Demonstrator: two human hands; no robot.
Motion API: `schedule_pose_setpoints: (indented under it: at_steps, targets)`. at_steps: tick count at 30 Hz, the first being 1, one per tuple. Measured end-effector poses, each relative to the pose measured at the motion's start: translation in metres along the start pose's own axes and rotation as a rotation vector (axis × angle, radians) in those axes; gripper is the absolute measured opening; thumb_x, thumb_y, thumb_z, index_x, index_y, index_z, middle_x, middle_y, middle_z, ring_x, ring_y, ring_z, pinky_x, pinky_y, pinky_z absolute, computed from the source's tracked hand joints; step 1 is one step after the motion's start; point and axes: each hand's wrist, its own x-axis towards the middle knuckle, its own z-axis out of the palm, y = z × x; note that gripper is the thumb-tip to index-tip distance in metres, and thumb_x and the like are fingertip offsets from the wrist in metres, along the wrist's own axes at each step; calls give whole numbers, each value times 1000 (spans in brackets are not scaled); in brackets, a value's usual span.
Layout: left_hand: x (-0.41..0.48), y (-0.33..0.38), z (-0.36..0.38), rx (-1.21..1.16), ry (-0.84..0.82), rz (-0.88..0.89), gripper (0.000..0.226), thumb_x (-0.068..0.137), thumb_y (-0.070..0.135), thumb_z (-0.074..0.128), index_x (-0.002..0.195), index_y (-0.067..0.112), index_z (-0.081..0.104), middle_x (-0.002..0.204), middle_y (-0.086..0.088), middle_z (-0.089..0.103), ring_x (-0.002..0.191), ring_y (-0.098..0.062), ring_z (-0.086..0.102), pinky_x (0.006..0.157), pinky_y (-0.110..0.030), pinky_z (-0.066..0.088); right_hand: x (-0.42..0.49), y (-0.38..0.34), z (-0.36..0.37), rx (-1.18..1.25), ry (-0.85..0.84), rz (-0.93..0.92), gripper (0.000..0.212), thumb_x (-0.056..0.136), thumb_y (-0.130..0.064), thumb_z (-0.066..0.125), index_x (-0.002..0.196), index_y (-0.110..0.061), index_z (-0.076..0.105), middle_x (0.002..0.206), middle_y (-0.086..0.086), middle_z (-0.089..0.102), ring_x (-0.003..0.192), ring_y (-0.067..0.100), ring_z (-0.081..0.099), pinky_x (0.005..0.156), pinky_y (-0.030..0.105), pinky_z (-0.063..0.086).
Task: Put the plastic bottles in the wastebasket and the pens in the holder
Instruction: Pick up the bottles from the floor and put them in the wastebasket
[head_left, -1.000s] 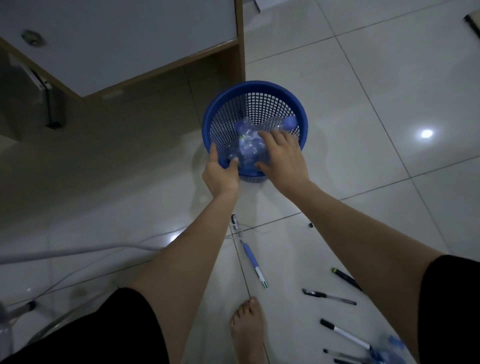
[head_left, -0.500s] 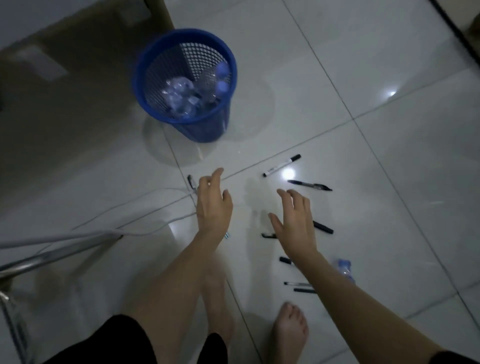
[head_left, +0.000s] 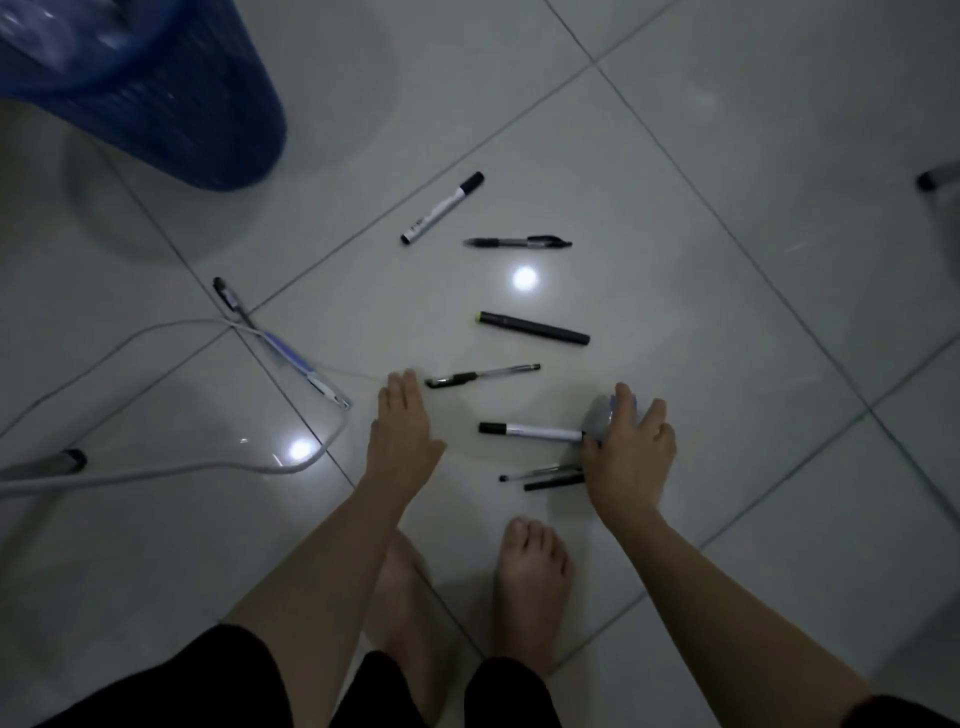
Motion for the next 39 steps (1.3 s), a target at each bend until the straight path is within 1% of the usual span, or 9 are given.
schedule_pose_setpoints:
  at_steps: [7,14,18,20,24,29,32,35,39]
  targets:
    - [6,6,27,139,25,-77,123,76,36,77,147,-4,-16,158,-23,-21,148,-38,-13,121,-40,10,7,6,25,28,37,-37,64,87,-4,57,143,-18,28,121,22,48,103,38,49,88,46,42]
    - [3,6,10,172,-43,-72,122,78,42,74,148,-2,-16,158,-21,-21,149,-35,-11,121,-43,13,5,-1,11,-48,59,-102,53,83,-11,62,130,-17,38,111,18,51,96,34,47,80,42,41]
    - [1,6,-24,47,-53,-39,103,85,41,66,152,2,-3,162,-15,-3,151,-28,1,122,-45,12,-10,-23,-14,10,101,-227,51,76,-22,66,122,-16,45,106,15,52,92,31,47,75,39,41]
    - [-6,3,-43,-47,63,0,88,90,33,61,152,2,5,160,-16,13,148,-28,14,121,-42,17,-17,-43,-28,81,149,-294,49,73,-23,67,118,-16,47,102,13,53,88,30,48,71,39,42]
    - [-19,0,-89,-333,457,6,59,93,14,55,145,4,29,142,-18,39,133,-29,38,111,-36,34,-27,-96,-56,306,248,-421,48,70,-23,68,113,-16,49,98,9,56,85,28,53,69,40,47]
    - [-18,-18,-175,-493,889,-22,58,87,2,57,140,4,35,145,-18,33,134,-29,37,112,-30,34,-32,-170,-94,656,167,-569,55,71,-22,74,117,-16,45,108,5,55,93,22,56,79,39,51]
    - [-12,-36,-232,-604,1057,-42,61,88,2,55,144,4,30,151,-20,24,139,-28,32,114,-23,28,-33,-218,-120,829,121,-671,56,72,-18,76,118,-14,45,112,2,53,97,16,54,84,14,46]
    - [-4,-56,-282,-636,1105,-52,63,90,4,52,148,11,28,159,-16,16,146,-23,21,115,-20,19,-37,-267,-148,921,150,-776,55,72,-15,77,116,-11,44,111,4,52,97,13,52,83,3,40]
    - [8,-84,-324,-418,959,6,55,94,15,53,146,11,35,159,-15,20,149,-29,12,122,-36,15,-47,-327,-181,961,276,-950,50,71,-10,75,110,-3,45,106,10,50,96,15,50,86,15,44]
